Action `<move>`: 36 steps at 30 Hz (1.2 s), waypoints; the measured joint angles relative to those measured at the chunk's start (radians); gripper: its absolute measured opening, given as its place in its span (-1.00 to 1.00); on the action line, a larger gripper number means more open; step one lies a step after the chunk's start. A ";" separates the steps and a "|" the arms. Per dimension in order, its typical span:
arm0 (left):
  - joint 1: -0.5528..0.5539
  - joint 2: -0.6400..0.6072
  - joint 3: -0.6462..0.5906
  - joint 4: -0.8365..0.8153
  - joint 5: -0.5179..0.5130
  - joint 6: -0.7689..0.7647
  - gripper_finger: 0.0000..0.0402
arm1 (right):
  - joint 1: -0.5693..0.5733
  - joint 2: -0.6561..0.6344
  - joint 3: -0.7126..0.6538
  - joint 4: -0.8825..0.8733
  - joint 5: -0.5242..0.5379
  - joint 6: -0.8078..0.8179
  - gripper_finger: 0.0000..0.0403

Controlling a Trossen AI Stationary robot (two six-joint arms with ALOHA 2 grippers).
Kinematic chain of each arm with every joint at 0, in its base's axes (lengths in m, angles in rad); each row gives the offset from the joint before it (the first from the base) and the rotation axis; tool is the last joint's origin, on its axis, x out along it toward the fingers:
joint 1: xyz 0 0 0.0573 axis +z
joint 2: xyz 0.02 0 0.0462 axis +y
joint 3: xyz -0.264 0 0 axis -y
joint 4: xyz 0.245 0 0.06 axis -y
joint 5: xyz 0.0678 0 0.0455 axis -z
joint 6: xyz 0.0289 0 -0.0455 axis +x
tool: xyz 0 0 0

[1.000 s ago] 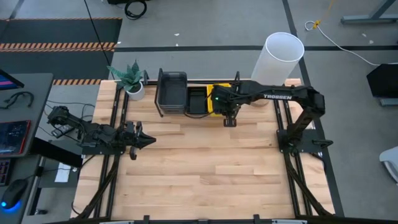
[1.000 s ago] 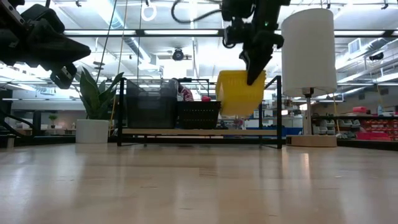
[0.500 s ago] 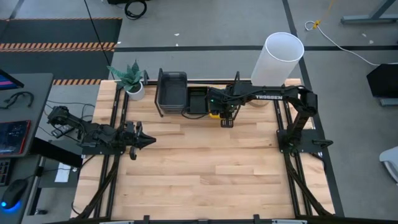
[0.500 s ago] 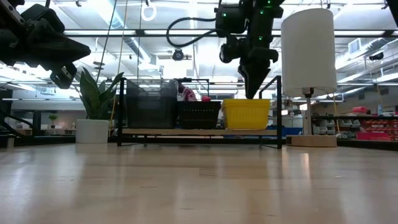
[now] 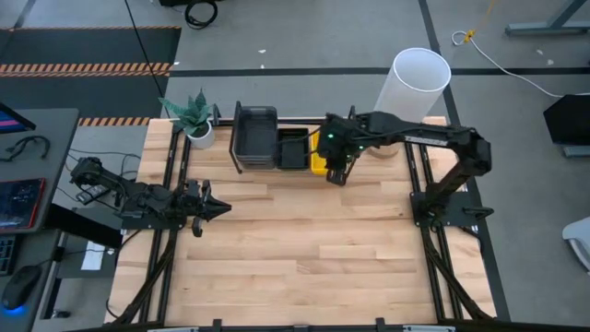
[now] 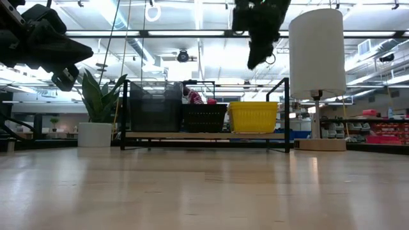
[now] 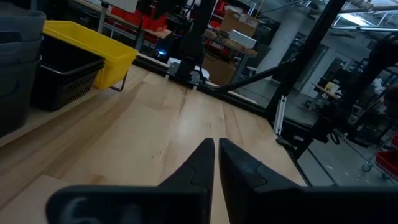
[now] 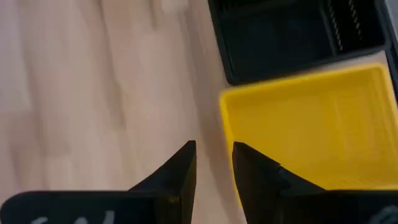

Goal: Stack baskets on shelf by color
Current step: Return to Home Position

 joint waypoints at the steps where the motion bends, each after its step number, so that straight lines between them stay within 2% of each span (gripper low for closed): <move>1: 0.000 0.000 0.000 0.000 0.000 0.000 -0.87 | 0.006 -0.025 -0.022 0.030 -0.010 0.024 -0.46; 5: 0.000 0.000 0.000 0.000 0.000 0.000 -0.88 | 0.036 -0.135 -0.150 0.186 -0.020 0.117 -0.47; 18: 0.000 0.000 0.000 0.000 0.000 0.000 -0.82 | 0.117 -0.592 -0.714 0.758 -0.022 0.529 -0.47; 26: 0.000 0.000 0.000 0.000 0.000 0.000 -0.86 | 0.178 -0.845 -1.009 1.008 0.112 0.760 -0.47; 32: 0.000 0.000 0.000 0.000 0.000 0.000 -0.83 | 0.221 -0.946 -1.218 1.268 0.126 0.916 -0.47; 36: 0.000 0.000 0.000 0.000 0.000 0.000 -0.81 | 0.263 -0.968 -1.336 1.443 0.200 0.974 -0.47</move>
